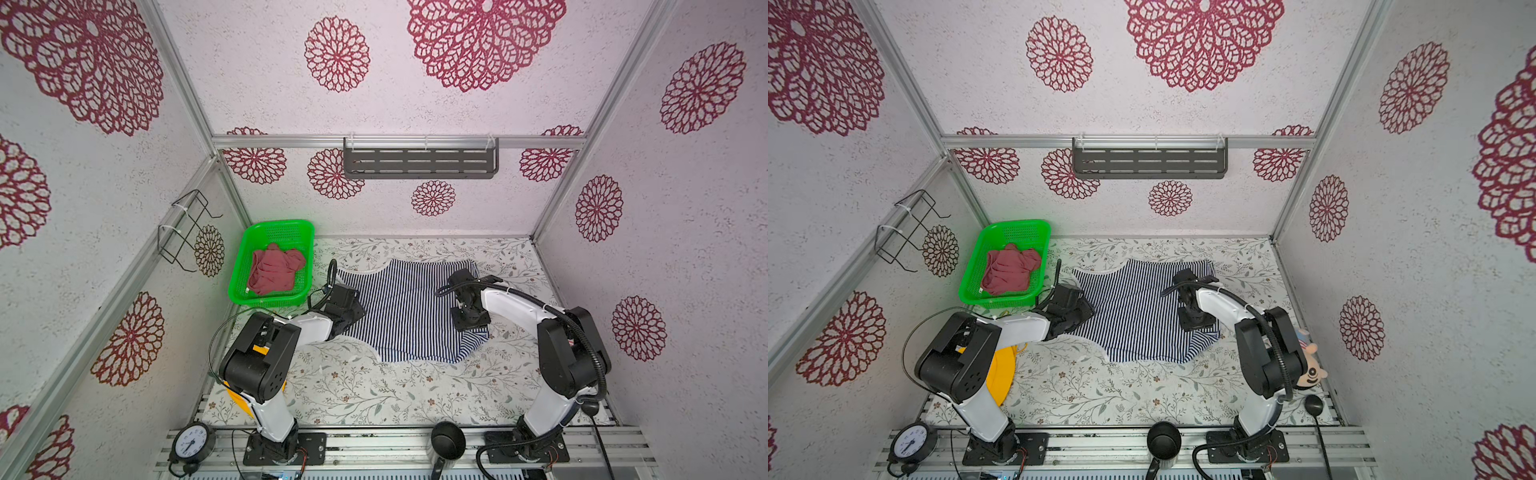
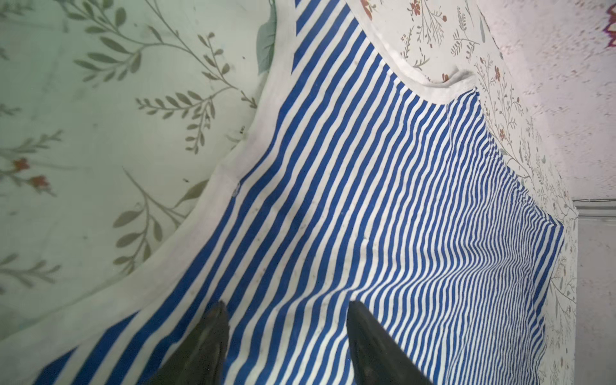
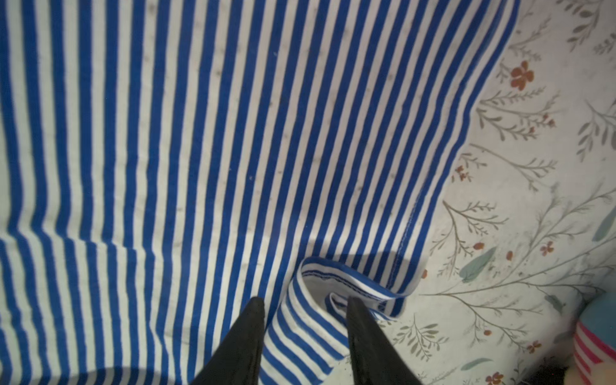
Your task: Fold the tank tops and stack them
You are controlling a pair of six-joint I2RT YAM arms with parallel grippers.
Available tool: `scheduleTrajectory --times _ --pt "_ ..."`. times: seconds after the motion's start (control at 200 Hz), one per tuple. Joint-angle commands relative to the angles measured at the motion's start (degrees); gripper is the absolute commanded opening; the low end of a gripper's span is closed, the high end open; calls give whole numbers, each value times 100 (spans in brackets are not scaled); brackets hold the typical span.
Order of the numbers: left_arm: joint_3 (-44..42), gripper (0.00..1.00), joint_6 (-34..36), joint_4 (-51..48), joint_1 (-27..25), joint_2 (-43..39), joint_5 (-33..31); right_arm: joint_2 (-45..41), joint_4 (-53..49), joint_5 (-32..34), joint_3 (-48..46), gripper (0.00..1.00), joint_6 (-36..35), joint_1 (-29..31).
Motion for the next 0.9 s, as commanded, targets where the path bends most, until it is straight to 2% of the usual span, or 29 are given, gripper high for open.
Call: scheduleTrajectory --times 0.0,0.18,0.31,0.445,0.736,0.841,0.896 --pt "-155 61 1 -173 88 195 37 157 -68 183 39 41 147 17" --pt "-222 61 5 -120 140 152 48 24 -97 73 -212 34 282 30" --pt "-213 61 23 -85 193 195 133 -320 -145 65 -481 14 473 42" --pt "-190 61 39 -60 241 212 179 -1056 -183 319 -831 0 825 56" --pt "-152 61 105 -5 467 273 284 -2566 -683 37 -2161 0 1766 144" --pt "-143 61 143 17 570 314 353 -2951 -1069 -46 -2500 31 2038 162" --pt "-136 61 154 38 589 340 385 -3144 -1226 46 -2474 39 2103 162"
